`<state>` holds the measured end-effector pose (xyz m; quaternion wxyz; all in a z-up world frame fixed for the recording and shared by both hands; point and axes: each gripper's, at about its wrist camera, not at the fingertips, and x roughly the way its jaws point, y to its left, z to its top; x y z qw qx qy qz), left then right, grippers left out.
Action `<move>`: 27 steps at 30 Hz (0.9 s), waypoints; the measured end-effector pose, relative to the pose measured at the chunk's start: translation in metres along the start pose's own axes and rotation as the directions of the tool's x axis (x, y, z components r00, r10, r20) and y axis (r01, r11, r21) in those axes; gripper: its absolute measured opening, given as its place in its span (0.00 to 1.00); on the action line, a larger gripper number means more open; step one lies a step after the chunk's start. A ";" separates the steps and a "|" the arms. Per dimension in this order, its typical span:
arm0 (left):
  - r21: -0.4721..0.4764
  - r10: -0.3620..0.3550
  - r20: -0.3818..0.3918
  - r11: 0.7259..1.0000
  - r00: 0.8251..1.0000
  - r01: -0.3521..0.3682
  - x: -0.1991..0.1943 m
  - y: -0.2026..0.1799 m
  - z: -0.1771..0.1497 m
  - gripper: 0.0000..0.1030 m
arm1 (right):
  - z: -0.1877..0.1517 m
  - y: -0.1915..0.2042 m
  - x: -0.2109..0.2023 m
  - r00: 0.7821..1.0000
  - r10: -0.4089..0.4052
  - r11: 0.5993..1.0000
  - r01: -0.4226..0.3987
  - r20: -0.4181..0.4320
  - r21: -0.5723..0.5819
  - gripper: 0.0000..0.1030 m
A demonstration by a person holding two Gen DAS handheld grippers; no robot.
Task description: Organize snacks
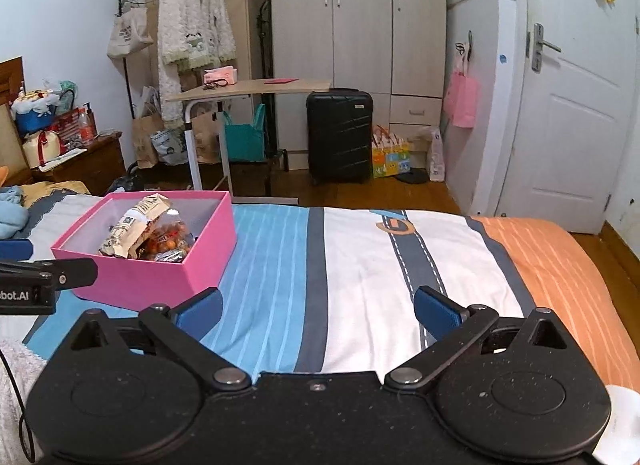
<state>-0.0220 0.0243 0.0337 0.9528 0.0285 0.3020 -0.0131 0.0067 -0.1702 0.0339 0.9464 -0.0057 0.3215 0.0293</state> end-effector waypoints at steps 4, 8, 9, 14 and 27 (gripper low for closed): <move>0.012 -0.001 -0.003 1.000 1.000 0.001 0.000 -0.003 -0.002 0.98 | -0.001 -0.004 0.000 1.000 -0.012 1.000 0.012 0.001 0.008 1.00; -0.002 -0.016 -0.005 1.000 1.000 0.016 0.002 -0.003 -0.003 0.98 | -0.002 -0.004 0.002 1.000 -0.017 1.000 0.017 -0.004 0.010 1.00; -0.007 -0.016 -0.002 1.000 1.000 0.016 0.002 -0.002 -0.003 0.98 | -0.002 -0.003 0.002 1.000 -0.018 1.000 0.018 -0.005 0.009 1.00; -0.013 -0.004 0.006 1.000 1.000 0.004 0.002 -0.001 -0.004 0.98 | -0.002 -0.001 0.001 1.000 -0.020 1.000 0.020 -0.005 0.008 1.00; -0.014 0.013 -0.003 1.000 1.000 -0.013 0.003 0.002 -0.005 0.98 | -0.004 0.004 0.002 0.999 -0.031 1.000 0.031 0.014 -0.005 1.00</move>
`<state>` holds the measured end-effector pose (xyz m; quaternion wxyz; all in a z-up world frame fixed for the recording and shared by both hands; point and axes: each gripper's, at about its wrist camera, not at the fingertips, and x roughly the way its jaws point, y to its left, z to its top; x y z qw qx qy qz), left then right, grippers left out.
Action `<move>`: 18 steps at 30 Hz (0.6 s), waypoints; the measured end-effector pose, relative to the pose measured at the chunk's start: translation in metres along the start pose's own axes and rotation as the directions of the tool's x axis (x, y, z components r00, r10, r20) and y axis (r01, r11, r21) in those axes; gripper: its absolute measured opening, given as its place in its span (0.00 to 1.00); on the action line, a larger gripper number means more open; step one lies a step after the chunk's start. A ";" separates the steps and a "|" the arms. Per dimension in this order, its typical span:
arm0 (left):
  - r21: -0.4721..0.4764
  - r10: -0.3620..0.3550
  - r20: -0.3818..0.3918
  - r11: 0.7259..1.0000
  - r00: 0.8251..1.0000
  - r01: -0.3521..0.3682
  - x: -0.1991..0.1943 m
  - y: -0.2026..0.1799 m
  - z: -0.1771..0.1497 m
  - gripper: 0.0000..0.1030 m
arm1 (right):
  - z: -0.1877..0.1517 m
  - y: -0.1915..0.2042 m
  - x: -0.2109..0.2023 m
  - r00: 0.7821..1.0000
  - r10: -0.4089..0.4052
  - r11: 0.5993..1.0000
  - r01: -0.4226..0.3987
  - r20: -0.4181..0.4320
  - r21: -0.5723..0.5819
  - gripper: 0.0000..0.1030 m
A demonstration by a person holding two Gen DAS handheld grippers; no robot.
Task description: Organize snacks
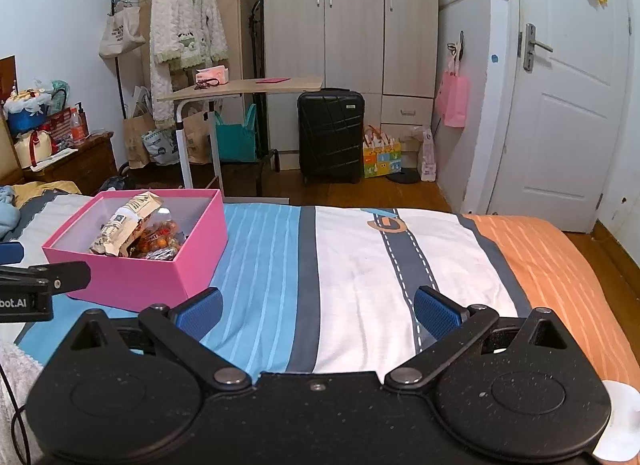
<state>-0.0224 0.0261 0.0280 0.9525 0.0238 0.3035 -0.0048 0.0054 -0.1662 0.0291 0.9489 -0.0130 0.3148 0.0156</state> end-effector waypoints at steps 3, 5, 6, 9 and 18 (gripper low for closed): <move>0.002 0.003 0.005 1.000 1.000 -0.003 0.001 0.000 -0.001 0.98 | -0.002 0.001 -0.002 1.000 -0.013 1.000 0.013 0.011 0.004 1.00; 0.015 0.007 0.016 1.000 1.000 -0.008 0.002 -0.001 -0.002 0.98 | -0.002 -0.002 -0.001 1.000 -0.014 1.000 0.014 0.012 0.013 1.00; 0.020 0.012 0.019 1.000 1.000 -0.012 0.003 -0.001 -0.002 0.98 | -0.002 -0.003 0.000 1.000 -0.015 1.000 0.015 0.010 0.019 1.00; 0.024 0.021 0.030 0.999 0.999 -0.022 0.004 -0.001 -0.003 0.98 | -0.002 -0.004 0.001 1.000 -0.018 1.000 0.018 0.007 0.026 1.00; 0.044 0.044 0.027 0.998 0.999 -0.045 0.007 -0.006 -0.004 0.98 | -0.003 -0.002 0.001 1.000 -0.019 0.999 0.019 0.003 0.028 1.00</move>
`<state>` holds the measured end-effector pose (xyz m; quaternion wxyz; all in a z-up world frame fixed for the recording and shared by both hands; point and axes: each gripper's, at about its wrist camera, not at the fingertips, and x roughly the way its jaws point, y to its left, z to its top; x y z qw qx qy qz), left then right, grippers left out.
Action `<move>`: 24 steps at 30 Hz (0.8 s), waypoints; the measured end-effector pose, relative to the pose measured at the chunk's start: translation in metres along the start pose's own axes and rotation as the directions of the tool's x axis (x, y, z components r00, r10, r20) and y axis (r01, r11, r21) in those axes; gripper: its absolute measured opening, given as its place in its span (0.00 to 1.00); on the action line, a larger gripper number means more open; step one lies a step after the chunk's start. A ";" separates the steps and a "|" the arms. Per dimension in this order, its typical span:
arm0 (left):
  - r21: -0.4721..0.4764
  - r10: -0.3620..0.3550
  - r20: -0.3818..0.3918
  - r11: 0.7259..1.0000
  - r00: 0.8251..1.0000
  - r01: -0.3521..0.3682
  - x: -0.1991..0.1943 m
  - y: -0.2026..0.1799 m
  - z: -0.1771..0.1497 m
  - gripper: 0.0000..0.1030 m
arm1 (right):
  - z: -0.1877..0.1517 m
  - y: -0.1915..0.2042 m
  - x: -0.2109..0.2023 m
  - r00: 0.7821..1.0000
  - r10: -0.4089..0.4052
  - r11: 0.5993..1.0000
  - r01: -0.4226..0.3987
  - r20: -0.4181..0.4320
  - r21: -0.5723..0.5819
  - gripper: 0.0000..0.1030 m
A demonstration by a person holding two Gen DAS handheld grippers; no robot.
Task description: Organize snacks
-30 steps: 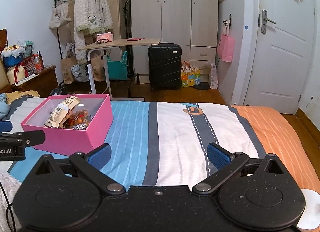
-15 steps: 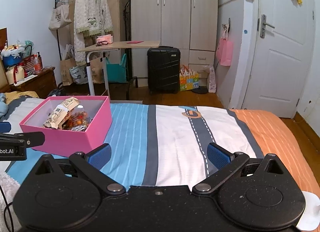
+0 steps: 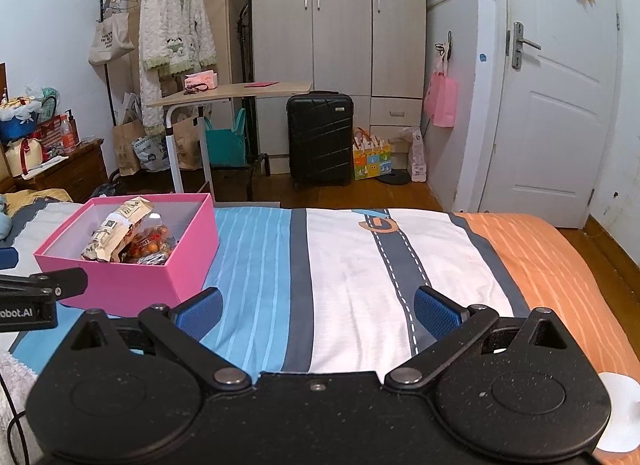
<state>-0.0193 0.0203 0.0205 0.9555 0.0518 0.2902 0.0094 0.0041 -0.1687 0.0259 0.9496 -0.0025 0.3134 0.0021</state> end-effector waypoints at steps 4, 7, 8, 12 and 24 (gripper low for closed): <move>0.012 0.014 0.000 1.000 1.000 -0.014 0.002 -0.004 -0.001 0.98 | 0.000 0.000 0.000 1.000 -0.001 1.000 0.001 -0.002 0.001 1.00; -0.002 0.016 -0.003 1.000 1.000 -0.016 0.004 -0.004 -0.001 0.98 | -0.001 -0.001 0.000 1.000 -0.003 1.000 0.003 -0.008 0.002 1.00; -0.005 0.013 -0.005 1.000 1.000 -0.013 0.005 -0.004 -0.001 0.98 | -0.001 0.000 0.000 1.000 -0.003 1.000 0.003 -0.010 0.001 1.00; -0.015 0.003 -0.015 1.000 1.000 -0.003 0.007 -0.004 -0.002 0.98 | -0.002 0.000 0.000 1.000 -0.002 1.000 0.002 -0.014 0.001 1.00; -0.038 0.006 -0.013 0.999 1.000 -0.006 0.006 0.000 -0.003 0.98 | -0.002 -0.001 -0.002 1.000 -0.006 1.000 0.006 -0.027 0.001 1.00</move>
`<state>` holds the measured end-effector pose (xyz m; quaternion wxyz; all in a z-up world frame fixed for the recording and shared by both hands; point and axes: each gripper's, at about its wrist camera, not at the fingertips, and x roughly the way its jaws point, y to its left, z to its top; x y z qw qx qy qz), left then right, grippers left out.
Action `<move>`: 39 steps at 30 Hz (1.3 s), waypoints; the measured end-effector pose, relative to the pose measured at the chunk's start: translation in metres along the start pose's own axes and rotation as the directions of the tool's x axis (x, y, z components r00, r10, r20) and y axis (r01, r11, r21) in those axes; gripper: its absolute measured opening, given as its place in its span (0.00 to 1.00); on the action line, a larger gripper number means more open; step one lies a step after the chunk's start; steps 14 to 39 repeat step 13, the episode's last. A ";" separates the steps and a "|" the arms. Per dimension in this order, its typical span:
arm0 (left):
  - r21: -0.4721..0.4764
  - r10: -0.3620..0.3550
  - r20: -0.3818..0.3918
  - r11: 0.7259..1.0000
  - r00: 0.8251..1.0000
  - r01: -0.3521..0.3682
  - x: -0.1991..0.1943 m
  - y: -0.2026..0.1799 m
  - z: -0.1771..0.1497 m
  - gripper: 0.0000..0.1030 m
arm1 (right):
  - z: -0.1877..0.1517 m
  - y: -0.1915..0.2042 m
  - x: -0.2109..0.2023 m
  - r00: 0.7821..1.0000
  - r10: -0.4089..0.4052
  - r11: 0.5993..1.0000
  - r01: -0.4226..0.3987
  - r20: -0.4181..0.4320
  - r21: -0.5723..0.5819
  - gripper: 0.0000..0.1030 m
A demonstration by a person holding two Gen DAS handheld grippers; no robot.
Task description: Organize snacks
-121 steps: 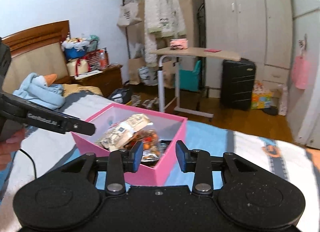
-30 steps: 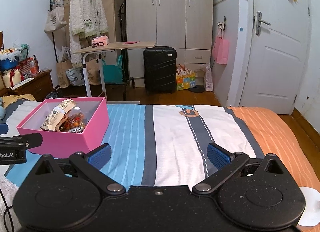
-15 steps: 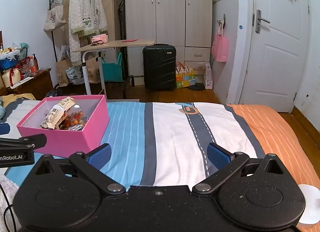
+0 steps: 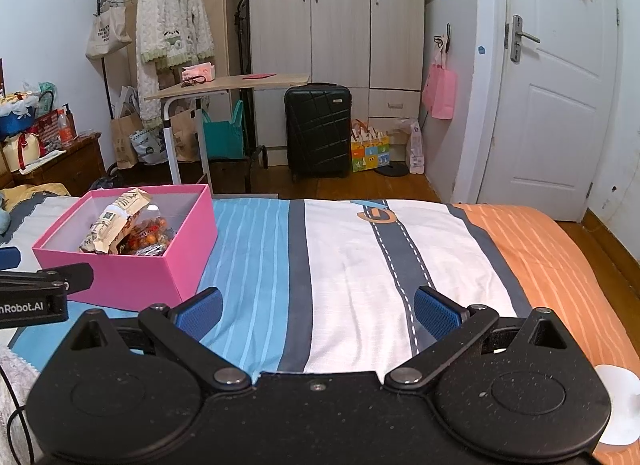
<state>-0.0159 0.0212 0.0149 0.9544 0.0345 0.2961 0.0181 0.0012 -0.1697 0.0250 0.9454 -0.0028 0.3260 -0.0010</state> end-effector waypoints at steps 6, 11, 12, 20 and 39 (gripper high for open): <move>-0.005 -0.002 0.006 1.000 1.000 0.002 -0.003 0.001 0.000 0.98 | 0.000 0.001 0.003 1.000 0.000 1.000 0.000 -0.014 0.002 1.00; -0.007 -0.002 0.003 1.000 1.000 0.002 -0.004 0.001 0.000 0.98 | 0.001 0.001 0.005 1.000 0.001 1.000 -0.001 -0.018 -0.001 1.00; -0.007 -0.002 0.002 1.000 1.000 0.002 -0.004 0.001 0.000 0.98 | 0.001 0.001 0.005 1.000 0.001 1.000 -0.001 -0.017 -0.001 1.00; -0.008 -0.003 0.000 1.000 1.000 0.003 -0.003 0.001 0.000 0.98 | 0.001 0.001 0.005 1.000 0.001 1.000 -0.001 -0.017 -0.001 1.00; -0.008 -0.003 0.000 1.000 1.000 0.003 -0.003 0.001 0.000 0.98 | 0.001 0.001 0.005 1.000 0.001 1.000 -0.001 -0.017 -0.001 1.00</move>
